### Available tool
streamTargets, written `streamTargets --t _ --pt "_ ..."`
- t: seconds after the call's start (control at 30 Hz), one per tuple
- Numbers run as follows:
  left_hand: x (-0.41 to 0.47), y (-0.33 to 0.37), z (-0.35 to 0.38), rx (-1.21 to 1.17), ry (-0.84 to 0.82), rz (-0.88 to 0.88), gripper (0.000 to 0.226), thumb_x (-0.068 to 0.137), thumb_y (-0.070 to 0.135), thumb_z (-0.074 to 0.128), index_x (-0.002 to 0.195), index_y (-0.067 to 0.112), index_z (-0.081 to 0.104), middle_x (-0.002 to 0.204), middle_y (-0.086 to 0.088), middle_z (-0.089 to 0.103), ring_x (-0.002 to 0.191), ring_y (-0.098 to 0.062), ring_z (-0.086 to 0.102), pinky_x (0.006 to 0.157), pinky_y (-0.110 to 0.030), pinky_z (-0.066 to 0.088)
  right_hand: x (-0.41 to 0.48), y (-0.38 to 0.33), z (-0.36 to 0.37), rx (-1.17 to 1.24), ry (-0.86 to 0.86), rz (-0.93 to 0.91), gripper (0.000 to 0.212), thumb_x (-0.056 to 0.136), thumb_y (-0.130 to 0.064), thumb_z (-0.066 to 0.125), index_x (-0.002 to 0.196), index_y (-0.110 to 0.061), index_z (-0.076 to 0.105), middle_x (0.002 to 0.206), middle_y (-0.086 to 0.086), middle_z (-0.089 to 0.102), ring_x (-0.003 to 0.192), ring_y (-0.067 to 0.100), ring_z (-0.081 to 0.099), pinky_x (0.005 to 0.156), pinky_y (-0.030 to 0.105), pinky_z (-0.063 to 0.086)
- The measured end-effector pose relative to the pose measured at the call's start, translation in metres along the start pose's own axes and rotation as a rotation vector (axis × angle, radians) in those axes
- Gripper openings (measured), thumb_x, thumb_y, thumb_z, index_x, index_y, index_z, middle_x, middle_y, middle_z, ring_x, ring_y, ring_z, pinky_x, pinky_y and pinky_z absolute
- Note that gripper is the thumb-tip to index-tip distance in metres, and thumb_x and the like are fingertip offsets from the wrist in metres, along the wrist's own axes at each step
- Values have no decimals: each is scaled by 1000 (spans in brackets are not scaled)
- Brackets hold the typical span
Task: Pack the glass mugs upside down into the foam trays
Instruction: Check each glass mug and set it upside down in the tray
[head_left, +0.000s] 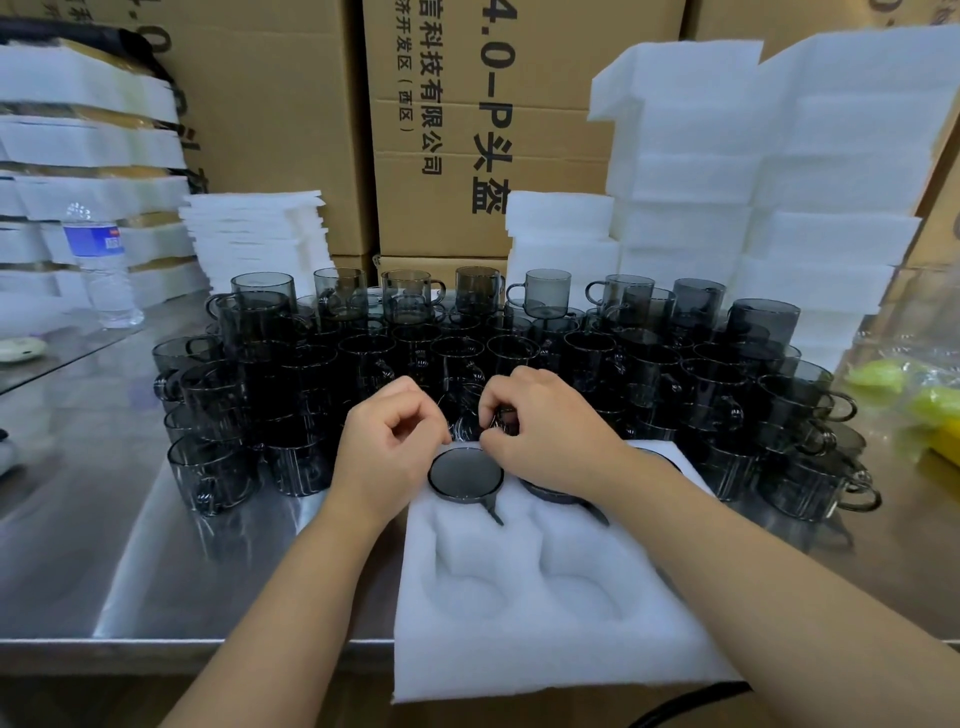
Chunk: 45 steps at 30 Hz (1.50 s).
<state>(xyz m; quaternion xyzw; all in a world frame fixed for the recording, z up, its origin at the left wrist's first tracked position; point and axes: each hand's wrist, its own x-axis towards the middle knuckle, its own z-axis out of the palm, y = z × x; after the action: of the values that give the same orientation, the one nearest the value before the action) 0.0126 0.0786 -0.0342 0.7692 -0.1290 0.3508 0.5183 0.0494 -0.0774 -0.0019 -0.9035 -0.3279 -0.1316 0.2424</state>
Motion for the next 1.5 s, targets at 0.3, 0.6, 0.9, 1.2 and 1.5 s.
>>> streamTargets --t 0.3,0.6,0.9,1.2,1.5 --pt "0 -6 0 -13 -86 -97 19 68 12 47 52 11 58 50 1 52 50 -5 42 50 -17 34 0 -1 -3 -54 87 -83 25 84 1 47 89 -12 68 86 -1 48 87 15 41 67 26 28" --pt "0 -4 -2 50 -28 -66 23 69 13 46 50 16 57 52 -17 54 50 -24 44 50 -29 35 -2 -6 -2 -83 307 -148 16 79 -3 57 79 -14 68 79 0 58 65 14 47 58 33 45" --pt "1 -8 -1 -6 -107 -136 21 69 11 51 50 14 58 53 -3 55 51 -6 44 51 -16 36 1 -3 -5 207 556 101 19 81 -9 56 80 -26 65 78 -10 55 61 1 46 62 14 34" --pt "4 -4 -9 94 -371 -304 17 74 23 72 73 40 70 76 17 68 61 0 60 62 -20 50 10 1 -13 446 705 239 24 85 -14 52 77 -36 57 80 -7 59 64 5 46 70 26 41" --pt "23 22 -2 715 -423 -171 5 81 42 70 86 45 70 84 26 66 87 -2 59 70 -25 46 25 0 -17 431 697 229 23 85 -14 52 80 -36 58 81 -7 59 66 5 47 72 32 47"
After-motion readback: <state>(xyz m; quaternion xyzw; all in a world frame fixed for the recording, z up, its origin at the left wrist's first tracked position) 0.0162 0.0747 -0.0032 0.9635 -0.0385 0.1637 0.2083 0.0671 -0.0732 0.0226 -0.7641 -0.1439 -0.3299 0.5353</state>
